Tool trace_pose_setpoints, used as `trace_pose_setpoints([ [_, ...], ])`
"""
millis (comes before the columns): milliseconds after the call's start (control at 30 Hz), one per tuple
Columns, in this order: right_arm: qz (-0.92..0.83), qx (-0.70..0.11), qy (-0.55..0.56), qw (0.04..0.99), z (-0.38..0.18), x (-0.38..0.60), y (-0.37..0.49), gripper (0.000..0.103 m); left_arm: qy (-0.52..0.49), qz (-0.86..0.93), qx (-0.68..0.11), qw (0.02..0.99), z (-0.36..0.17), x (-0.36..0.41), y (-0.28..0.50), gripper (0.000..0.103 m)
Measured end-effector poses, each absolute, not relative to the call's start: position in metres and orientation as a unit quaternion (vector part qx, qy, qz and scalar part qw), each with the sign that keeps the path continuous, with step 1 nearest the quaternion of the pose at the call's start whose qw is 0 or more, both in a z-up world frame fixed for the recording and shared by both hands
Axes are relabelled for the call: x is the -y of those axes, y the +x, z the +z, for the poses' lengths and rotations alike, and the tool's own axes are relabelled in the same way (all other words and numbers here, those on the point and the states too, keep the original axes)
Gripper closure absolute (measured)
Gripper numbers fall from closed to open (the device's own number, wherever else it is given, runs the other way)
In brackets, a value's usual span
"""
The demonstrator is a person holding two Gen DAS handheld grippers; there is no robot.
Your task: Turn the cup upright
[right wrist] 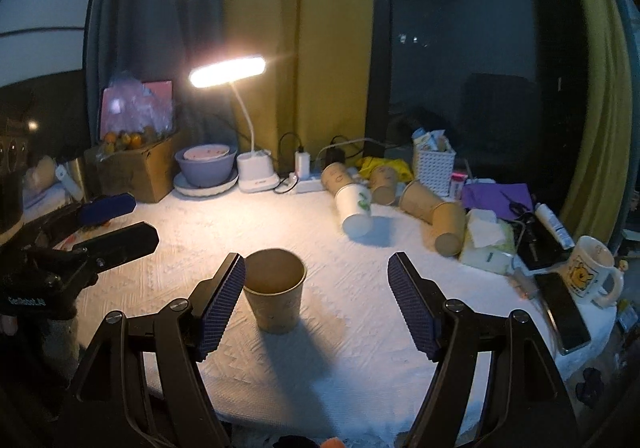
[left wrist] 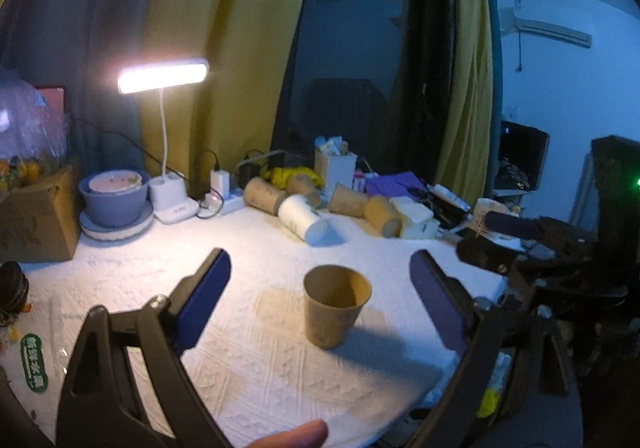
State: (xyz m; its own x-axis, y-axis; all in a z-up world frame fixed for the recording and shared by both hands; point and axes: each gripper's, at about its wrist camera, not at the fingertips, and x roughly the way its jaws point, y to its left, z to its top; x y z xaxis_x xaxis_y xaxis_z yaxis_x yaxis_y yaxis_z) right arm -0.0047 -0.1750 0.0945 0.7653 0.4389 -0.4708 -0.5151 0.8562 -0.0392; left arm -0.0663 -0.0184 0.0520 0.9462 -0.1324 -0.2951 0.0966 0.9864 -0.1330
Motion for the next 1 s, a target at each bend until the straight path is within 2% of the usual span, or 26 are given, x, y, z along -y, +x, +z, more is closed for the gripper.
trace_pose_setpoints([
  [267,0.238,-0.21,-0.066,0.946,0.103,0.193,-0.01,0.026,-0.028,-0.044,-0.13,0.99,0.059,0.033,-0.074,0.011],
  [1000,0.235,-0.218,-0.069,0.945,0.098,0.19,-0.007,0.026,-0.054,-0.037,-0.133,0.989,0.051,0.023,-0.072,0.011],
])
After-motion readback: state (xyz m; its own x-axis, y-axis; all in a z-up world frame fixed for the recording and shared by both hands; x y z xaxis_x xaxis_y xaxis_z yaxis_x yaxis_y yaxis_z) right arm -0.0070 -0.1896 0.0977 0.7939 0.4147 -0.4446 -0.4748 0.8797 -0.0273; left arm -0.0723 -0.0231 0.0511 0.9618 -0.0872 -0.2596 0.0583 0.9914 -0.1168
